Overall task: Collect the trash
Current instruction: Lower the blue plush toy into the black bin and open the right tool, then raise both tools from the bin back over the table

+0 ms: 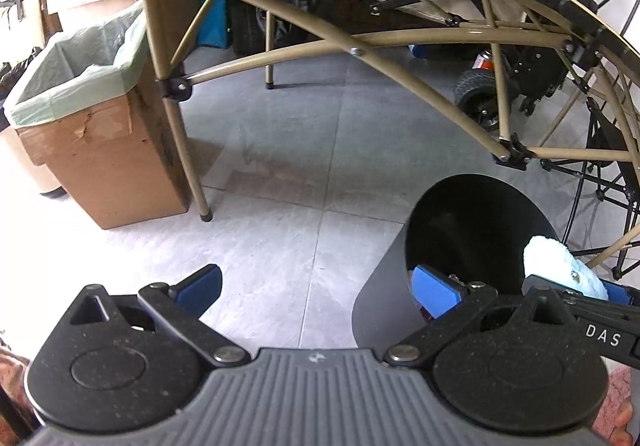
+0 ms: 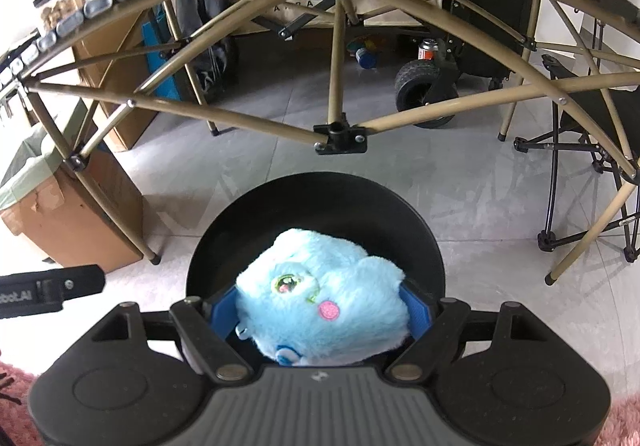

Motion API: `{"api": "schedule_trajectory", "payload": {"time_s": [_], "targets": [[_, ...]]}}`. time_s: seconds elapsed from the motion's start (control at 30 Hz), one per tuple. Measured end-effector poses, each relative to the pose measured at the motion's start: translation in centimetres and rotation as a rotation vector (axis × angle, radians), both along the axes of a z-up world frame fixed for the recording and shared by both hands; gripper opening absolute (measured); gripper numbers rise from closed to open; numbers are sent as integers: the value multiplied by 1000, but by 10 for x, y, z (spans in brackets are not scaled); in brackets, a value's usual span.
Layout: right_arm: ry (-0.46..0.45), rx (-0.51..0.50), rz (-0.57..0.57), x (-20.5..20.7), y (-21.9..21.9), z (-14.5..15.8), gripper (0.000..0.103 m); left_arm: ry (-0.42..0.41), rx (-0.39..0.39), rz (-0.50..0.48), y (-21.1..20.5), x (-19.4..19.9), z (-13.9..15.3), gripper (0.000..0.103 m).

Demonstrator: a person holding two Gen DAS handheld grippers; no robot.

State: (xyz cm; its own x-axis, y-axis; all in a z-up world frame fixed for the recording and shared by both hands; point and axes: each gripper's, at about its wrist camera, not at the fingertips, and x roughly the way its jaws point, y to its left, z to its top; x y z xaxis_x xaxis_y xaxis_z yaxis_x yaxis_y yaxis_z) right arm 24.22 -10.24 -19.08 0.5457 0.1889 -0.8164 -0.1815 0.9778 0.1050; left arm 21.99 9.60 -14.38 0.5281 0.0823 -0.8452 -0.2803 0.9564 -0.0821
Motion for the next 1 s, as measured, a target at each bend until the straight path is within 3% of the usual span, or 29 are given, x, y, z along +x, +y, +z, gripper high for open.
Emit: {"api": "schedule_trajectory", "payload": {"time_s": [0.37,0.53,0.6,1.0], "targets": [[3,-27,2,3,6,-6,82,12,-5,18,7,-3,-2,103],[0,-8,-4,3,3,-5,92,17,1,20,6,-3,-3,103],[-8,-16,-8,2,3,-4,103,23,1,22,7,-2,-4,103],[-15,-23,-21,0,-1,-4,103,36,5,15,6,-1,-6,103]]}}
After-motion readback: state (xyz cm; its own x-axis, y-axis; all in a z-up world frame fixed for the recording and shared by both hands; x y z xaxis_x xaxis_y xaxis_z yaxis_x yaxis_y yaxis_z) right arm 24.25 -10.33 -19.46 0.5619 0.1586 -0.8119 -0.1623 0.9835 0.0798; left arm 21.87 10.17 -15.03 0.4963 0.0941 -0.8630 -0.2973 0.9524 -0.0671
